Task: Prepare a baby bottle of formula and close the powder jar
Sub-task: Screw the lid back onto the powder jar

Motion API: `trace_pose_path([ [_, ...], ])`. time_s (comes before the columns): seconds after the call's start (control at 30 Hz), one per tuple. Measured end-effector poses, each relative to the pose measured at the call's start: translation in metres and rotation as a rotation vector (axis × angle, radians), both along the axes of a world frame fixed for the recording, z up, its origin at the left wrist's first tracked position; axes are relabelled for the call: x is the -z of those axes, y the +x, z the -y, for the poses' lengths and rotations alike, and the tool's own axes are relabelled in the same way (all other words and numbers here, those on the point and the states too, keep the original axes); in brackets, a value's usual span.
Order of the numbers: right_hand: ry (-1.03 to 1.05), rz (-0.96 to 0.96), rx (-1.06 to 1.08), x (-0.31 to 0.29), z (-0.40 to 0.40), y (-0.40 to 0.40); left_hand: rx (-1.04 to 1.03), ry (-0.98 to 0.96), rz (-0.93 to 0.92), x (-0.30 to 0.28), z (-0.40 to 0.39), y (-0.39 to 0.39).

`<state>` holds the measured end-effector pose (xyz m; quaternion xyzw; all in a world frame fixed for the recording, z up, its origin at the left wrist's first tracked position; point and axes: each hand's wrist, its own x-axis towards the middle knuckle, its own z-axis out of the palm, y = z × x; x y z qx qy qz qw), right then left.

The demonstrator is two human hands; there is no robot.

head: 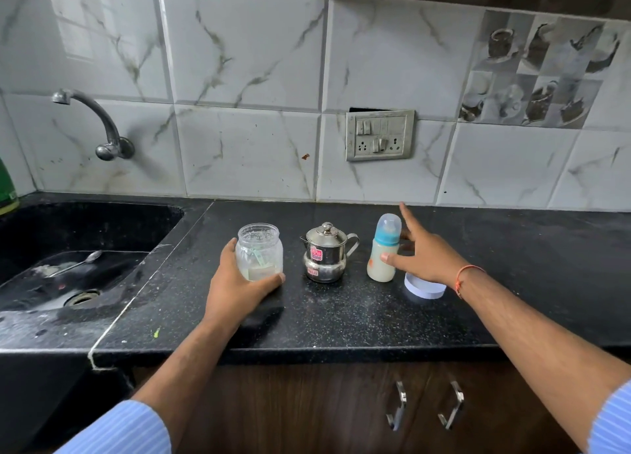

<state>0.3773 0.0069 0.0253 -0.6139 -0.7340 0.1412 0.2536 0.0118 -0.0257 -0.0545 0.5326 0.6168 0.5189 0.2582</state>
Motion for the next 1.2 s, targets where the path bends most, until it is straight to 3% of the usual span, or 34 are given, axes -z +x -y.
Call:
trace_pose_path([
  [0.2, -0.145, 0.303, 0.141, 0.015, 0.027, 0.04, 0.013, -0.015, -0.081, -0.006, 0.009, 0.007],
  [0.3, -0.189, 0.3, 0.191, 0.03, 0.04, 0.052, 0.03, -0.026, -0.142, -0.012, 0.015, 0.012],
  [0.43, -0.083, 0.263, 0.2, 0.039, 0.055, 0.048, 0.103, -0.034, -0.216, -0.018, 0.025, 0.016],
  [0.7, -0.11, 0.224, -0.007, 0.013, 0.087, -0.006, 0.234, -0.029, -0.383, -0.022, 0.058, 0.033],
  [1.1, 0.172, 0.396, -0.222, -0.072, 0.081, -0.094, 0.342, -0.005, -0.398, -0.021, 0.061, 0.034],
  [1.2, 0.139, 0.302, -0.288, -0.084, 0.071, -0.109, 0.359, -0.001, -0.408, -0.021, 0.06, 0.033],
])
